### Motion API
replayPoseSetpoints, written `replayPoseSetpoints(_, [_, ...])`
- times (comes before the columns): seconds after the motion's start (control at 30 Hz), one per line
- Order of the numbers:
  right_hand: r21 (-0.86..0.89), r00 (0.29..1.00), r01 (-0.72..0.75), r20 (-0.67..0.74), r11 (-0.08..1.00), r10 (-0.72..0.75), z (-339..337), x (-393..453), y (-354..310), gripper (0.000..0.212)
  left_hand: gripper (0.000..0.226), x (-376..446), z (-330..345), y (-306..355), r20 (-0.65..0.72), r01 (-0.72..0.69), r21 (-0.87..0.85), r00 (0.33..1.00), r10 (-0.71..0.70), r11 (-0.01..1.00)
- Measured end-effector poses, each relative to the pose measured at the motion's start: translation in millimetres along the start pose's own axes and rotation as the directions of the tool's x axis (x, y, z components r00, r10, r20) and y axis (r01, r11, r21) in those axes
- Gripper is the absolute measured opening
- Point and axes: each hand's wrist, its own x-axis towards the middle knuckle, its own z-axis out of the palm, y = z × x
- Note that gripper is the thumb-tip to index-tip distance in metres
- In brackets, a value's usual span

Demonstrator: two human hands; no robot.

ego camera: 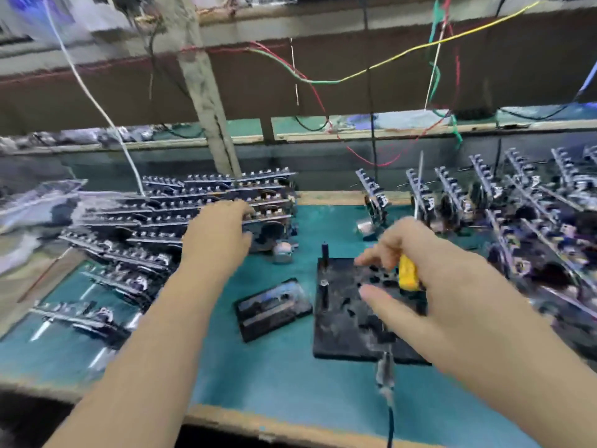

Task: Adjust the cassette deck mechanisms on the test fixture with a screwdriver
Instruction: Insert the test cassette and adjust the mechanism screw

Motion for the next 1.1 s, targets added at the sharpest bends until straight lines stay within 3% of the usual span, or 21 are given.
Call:
replayPoseSetpoints(0.1, [0.016,0.993,-0.03,0.119,0.999,0.028,20,30,-5,0.03,0.035,3,11,-15,-0.043,-0.073,-0.022,0.996,0.072,0.997])
replayPoseSetpoints(0.27, [-0.067,0.993,-0.003,0.114,0.998,0.01,67,98,9,0.038,0.032,-6,14,-20,-0.179,-0.222,-0.111,0.963,0.2,0.969])
replayPoseSetpoints(0.37, [-0.168,0.98,0.004,0.199,0.986,0.03,88,131,10,0.037,0.035,-21,10,-9,-0.242,-0.355,-0.121,0.916,0.319,0.927])
replayPoseSetpoints(0.47, [-0.191,0.982,0.068,0.188,0.979,-0.032,86,135,12,0.045,0.029,-27,0,-5,-0.329,-0.465,-0.056,0.844,0.423,0.884])
replayPoseSetpoints(0.53, [-0.119,0.989,0.095,0.123,0.988,-0.08,70,128,13,0.053,0.025,-28,-9,-6,-0.418,-0.528,-0.017,0.775,0.474,0.849])
replayPoseSetpoints(0.6, [0.016,0.994,0.024,0.107,1.0,-0.026,47,119,14,0.061,0.025,-31,-20,-2,-0.523,-0.621,0.001,0.668,0.53,0.784])
replayPoseSetpoints(0.7, [0.136,0.926,-0.214,0.344,0.967,0.156,12,108,21,0.075,0.029,-40,-31,18,-0.663,-0.739,0.042,0.483,0.572,0.672])
replayPoseSetpoints(0.77, [0.191,0.879,-0.277,0.447,0.942,0.167,0,97,32,0.076,0.027,-46,-31,34,-0.707,-0.782,0.036,0.42,0.569,0.622])
replayPoseSetpoints(0.8, [0.191,0.881,-0.274,0.444,0.943,0.166,-3,91,37,0.075,0.024,-48,-28,38,-0.695,-0.806,-0.01,0.431,0.575,0.592])
replayPoseSetpoints(0.83, [0.154,0.892,-0.263,0.414,0.952,0.18,-5,85,42,0.074,0.027,-48,-24,40,-0.641,-0.821,-0.104,0.487,0.593,0.561])
replayPoseSetpoints(0.9, [0.008,0.924,-0.22,0.324,0.975,0.206,-7,77,51,0.073,0.057,-50,-17,36,-0.419,-0.767,-0.346,0.642,0.642,0.541])
replayPoseSetpoints(1.0, [-0.168,0.932,-0.131,0.315,0.977,0.179,-9,73,63,0.07,0.099,-50,-2,26,-0.127,-0.593,-0.512,0.768,0.628,0.621])
replayPoseSetpoints(1.1, [-0.243,0.887,-0.072,0.429,0.967,0.173,-1,69,71,0.073,0.114,-46,7,23,0.108,-0.398,-0.581,0.827,0.552,0.71])
